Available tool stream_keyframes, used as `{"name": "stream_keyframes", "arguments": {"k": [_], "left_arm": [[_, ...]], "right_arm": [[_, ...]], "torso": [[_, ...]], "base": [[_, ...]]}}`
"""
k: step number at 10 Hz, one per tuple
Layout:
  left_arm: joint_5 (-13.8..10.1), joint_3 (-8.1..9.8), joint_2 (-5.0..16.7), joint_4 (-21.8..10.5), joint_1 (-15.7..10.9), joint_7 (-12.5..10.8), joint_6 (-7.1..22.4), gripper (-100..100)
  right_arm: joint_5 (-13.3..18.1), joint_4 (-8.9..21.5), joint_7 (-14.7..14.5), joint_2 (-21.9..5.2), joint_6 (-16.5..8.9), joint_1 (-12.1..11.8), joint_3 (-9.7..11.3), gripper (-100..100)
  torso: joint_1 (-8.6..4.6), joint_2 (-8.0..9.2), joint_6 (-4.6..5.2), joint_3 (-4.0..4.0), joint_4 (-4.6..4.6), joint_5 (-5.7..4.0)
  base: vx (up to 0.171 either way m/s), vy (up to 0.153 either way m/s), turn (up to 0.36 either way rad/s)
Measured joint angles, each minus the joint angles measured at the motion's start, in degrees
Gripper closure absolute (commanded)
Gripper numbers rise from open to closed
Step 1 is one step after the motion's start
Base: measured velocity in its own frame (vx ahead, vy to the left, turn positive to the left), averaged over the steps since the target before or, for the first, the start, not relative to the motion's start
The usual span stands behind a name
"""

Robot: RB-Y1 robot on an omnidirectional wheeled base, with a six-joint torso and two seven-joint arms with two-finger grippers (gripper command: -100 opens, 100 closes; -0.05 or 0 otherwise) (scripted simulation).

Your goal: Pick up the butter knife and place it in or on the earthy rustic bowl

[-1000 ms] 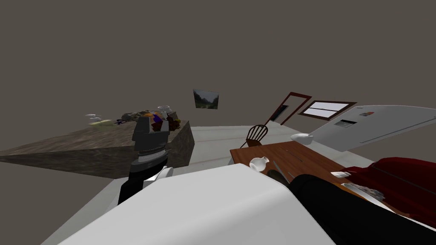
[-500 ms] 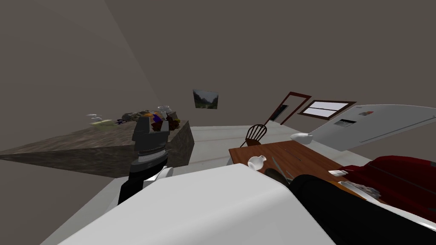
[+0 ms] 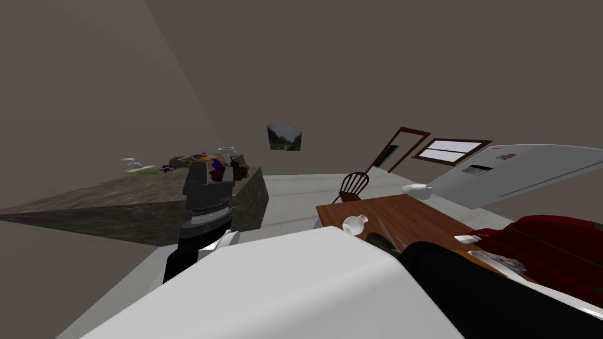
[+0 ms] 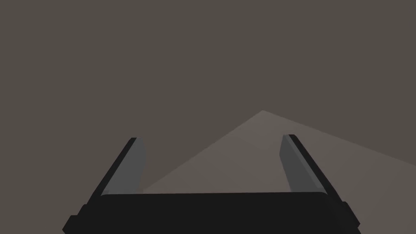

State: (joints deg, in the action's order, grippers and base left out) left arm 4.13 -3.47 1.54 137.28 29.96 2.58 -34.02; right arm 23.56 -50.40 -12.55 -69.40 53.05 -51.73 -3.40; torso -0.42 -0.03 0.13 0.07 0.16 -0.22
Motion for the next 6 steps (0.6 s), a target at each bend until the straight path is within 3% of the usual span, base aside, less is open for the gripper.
{"name": "stream_keyframes", "arguments": {"k": [1,4,6], "left_arm": [[0.0,0.00,0.0,0.0,0.0,0.0,0.0,0],[0.0,0.00,0.0,0.0,0.0,0.0,0.0,0],[0.0,0.00,0.0,0.0,0.0,0.0,0.0,0]], "right_arm": [[0.0,0.0,0.0,0.0,0.0,0.0,0.0,-100],[-0.5,3.3,-3.8,0.5,4.3,-1.8,-1.0,-100],[-0.7,5.2,-6.3,0.9,7.1,-2.8,-1.5,-100]], "torso": [[0.00,0.00,0.00,0.00,0.00,0.00],[-0.07,-0.68,-0.03,-0.40,-0.16,-0.02],[-0.08,-0.52,-0.03,-0.32,-0.13,-0.02]], "base": [[0.088,-0.022,-0.125],[0.196,-0.027,-0.136],[0.130,-0.022,-0.110]]}}
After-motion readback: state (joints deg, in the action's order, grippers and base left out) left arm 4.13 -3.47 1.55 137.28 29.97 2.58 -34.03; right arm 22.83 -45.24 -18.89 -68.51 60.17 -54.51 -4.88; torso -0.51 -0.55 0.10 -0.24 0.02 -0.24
